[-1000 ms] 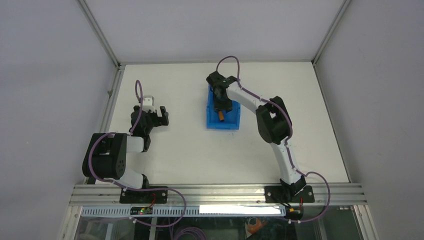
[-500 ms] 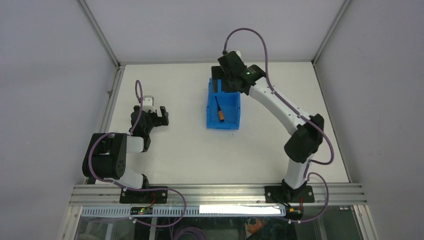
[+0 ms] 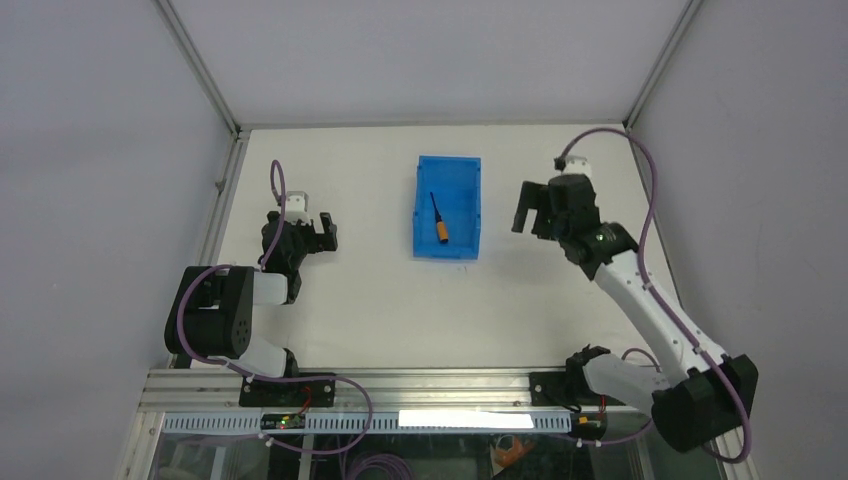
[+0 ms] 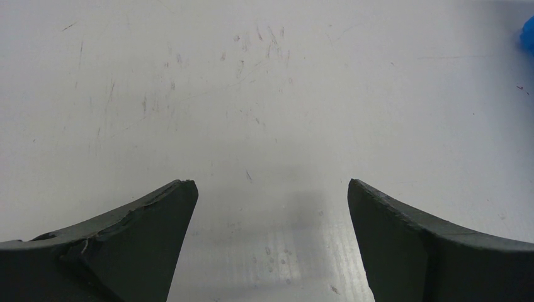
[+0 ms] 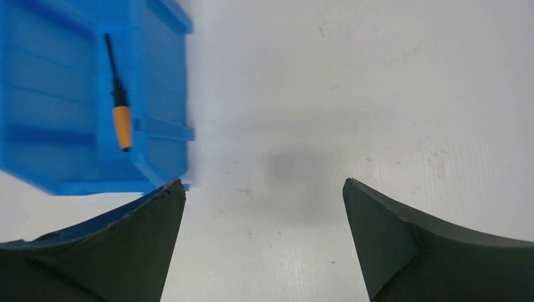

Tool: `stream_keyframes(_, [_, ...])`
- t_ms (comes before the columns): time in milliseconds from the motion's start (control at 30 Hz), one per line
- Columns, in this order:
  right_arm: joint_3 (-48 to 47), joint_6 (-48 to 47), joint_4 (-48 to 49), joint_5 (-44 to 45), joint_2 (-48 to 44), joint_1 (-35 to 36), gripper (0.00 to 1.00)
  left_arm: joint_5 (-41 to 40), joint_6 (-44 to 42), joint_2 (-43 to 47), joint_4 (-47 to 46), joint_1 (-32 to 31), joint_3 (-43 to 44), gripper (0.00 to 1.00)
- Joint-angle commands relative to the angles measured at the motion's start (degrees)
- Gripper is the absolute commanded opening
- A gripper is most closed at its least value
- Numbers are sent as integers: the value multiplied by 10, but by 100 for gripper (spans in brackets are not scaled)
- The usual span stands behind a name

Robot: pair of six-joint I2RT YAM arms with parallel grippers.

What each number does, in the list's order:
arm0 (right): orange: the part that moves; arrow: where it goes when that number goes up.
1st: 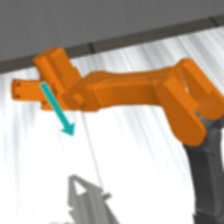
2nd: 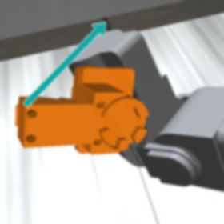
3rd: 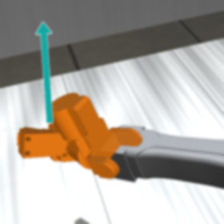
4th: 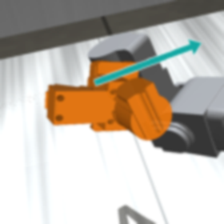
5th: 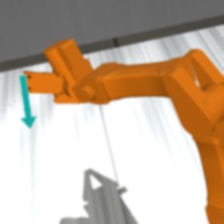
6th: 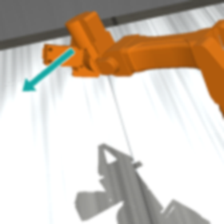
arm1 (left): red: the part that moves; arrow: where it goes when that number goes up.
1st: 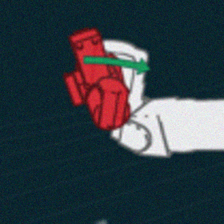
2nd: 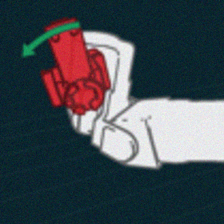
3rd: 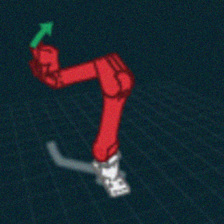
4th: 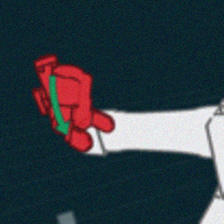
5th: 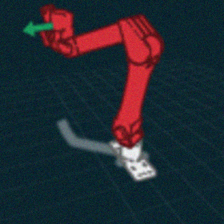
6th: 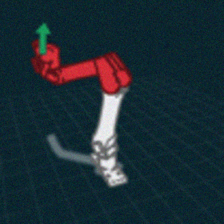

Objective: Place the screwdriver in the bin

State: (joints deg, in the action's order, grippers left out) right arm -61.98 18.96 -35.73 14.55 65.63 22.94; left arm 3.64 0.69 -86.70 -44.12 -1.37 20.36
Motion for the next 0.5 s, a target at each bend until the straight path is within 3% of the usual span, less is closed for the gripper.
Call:
stream_keyframes(0, [168, 21, 154, 89, -118, -10, 99, 15, 5, 4, -29, 6, 12, 99])
stream_keyframes(167, [352, 52, 259, 176, -253, -14, 99, 15, 5, 4, -29, 6, 12, 99])
stream_keyframes(333, [399, 97, 207, 266, -301, -14, 99, 15, 5, 4, -28, 6, 12, 99])
stream_keyframes(467, [393, 75, 196, 260, -308, -14, 99, 15, 5, 4, -28, 6, 12, 99])
